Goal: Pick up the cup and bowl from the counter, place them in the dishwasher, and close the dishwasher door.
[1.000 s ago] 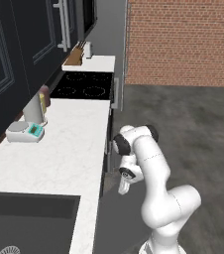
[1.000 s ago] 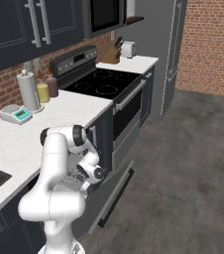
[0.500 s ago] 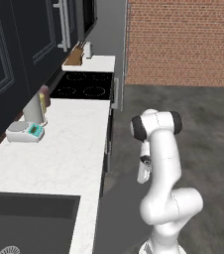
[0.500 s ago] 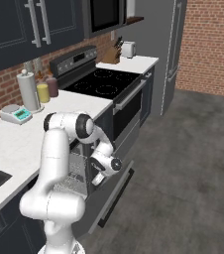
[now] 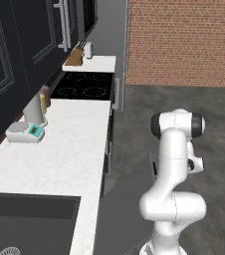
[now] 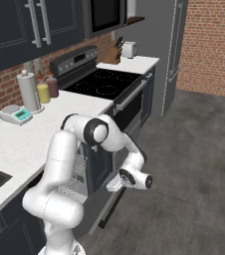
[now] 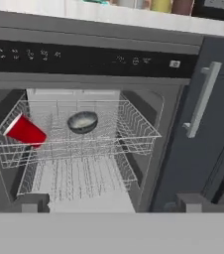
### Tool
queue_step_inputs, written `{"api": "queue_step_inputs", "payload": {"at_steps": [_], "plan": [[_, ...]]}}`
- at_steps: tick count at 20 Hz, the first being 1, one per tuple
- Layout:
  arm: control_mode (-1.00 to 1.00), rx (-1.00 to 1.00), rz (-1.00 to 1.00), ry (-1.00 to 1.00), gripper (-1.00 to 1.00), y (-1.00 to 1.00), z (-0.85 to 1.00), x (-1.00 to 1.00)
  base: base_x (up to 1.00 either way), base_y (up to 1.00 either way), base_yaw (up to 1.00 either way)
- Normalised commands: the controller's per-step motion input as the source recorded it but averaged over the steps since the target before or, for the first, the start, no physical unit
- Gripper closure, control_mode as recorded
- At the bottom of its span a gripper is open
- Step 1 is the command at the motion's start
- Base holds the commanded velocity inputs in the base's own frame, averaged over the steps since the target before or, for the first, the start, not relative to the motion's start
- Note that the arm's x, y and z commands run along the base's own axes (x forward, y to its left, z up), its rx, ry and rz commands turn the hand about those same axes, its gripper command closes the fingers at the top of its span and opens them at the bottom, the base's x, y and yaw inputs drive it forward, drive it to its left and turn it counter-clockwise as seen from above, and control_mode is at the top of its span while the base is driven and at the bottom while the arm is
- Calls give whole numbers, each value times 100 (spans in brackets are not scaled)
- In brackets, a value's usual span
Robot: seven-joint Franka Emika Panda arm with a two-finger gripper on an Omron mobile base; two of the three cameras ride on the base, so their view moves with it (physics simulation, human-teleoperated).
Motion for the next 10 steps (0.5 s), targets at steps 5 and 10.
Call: {"api": "queue_step_inputs", "payload": {"at_steps": [5, 10], "plan": [[-100, 61, 7, -6, -100, -100, -6, -81, 0, 0, 0], [-100, 49, 21, 0, -100, -100, -57, -23, 0, 0, 0]]}}
